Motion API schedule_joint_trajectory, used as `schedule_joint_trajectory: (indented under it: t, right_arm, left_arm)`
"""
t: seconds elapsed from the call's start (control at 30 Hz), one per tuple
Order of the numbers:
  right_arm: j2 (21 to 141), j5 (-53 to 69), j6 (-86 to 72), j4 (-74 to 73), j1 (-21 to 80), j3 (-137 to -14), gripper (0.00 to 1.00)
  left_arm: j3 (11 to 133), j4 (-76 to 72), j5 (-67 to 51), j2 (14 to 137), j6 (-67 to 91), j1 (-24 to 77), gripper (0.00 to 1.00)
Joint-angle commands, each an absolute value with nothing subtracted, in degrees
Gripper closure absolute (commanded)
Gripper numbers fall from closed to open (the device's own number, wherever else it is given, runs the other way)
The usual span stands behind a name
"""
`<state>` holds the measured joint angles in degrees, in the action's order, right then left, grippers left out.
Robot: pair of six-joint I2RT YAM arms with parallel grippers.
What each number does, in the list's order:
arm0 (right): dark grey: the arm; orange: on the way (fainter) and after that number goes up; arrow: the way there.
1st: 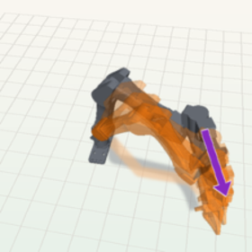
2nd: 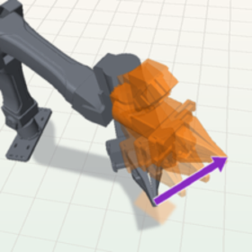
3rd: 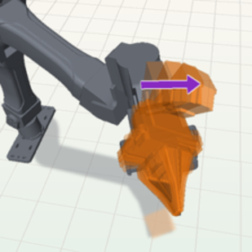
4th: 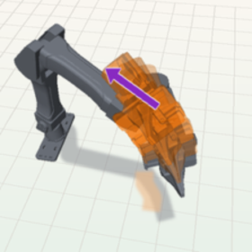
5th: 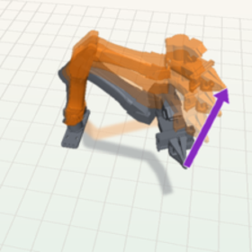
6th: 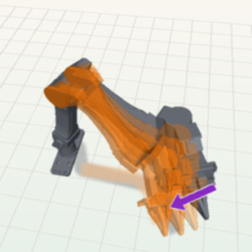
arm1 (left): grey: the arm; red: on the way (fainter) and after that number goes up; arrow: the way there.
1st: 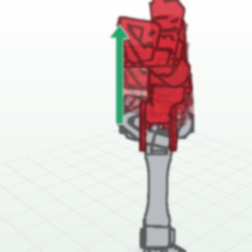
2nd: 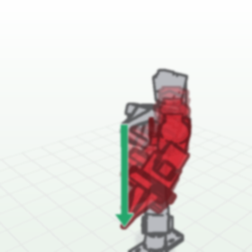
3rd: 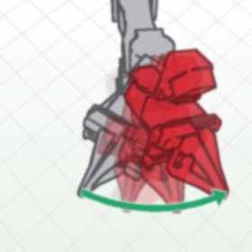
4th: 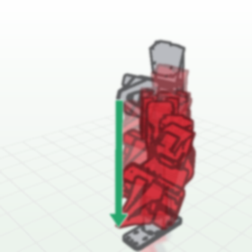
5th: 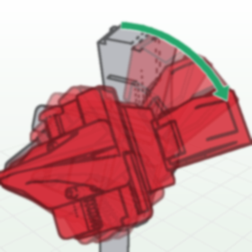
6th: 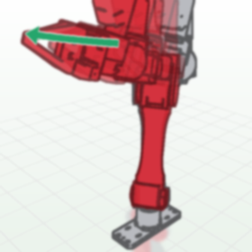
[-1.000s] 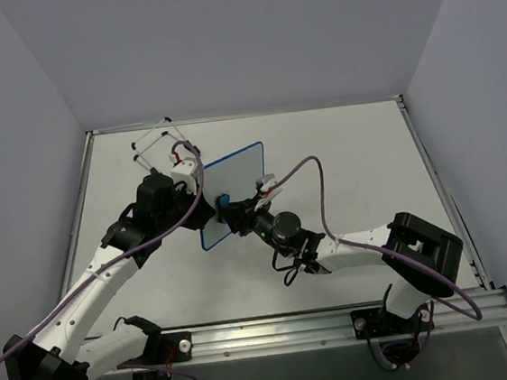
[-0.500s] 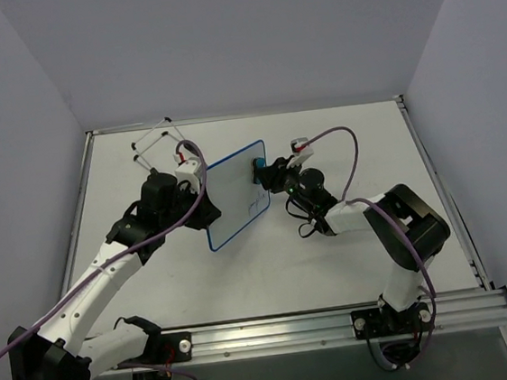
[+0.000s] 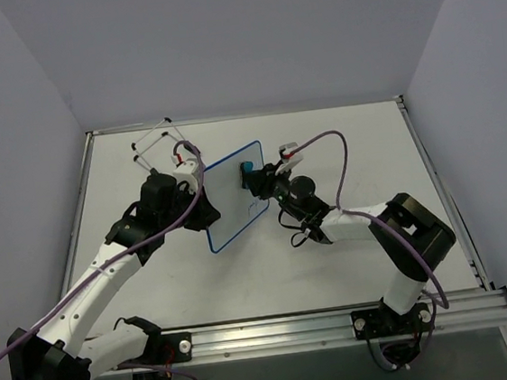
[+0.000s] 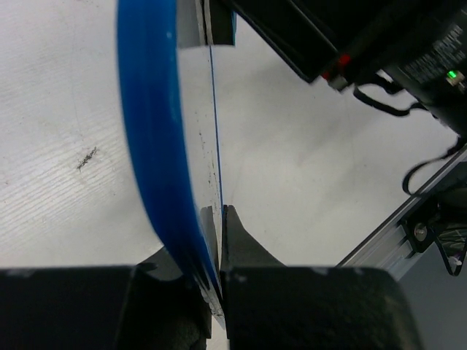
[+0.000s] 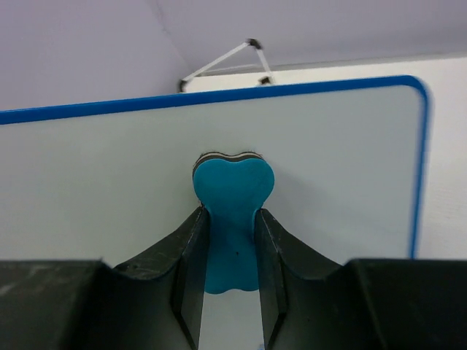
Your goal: Erase the whiteboard
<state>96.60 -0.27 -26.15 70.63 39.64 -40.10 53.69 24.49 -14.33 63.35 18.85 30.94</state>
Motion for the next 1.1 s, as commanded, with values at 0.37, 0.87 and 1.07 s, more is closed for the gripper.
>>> schedule_joint_trajectory:
  t: [0.37,0.87,1.07]
  right_arm:
    - [93.9,-3.6,-22.5,75.5,58.5,-41.4,0.99]
    - [97.0,-10.0,-24.8,80.5,61.3,-30.8,1.00]
    - [96.3,-14.1,-25.0,78.1,62.3,-28.7,1.00]
  left_arm:
    - [52.6,29.5,-36.7,63.5,15.9,33.8,0.98]
    - [52.6,29.3,-37.0,63.3,16.1,32.2,0.98]
    - [52.6,29.5,-35.9,62.9,16.1,32.1,0.98]
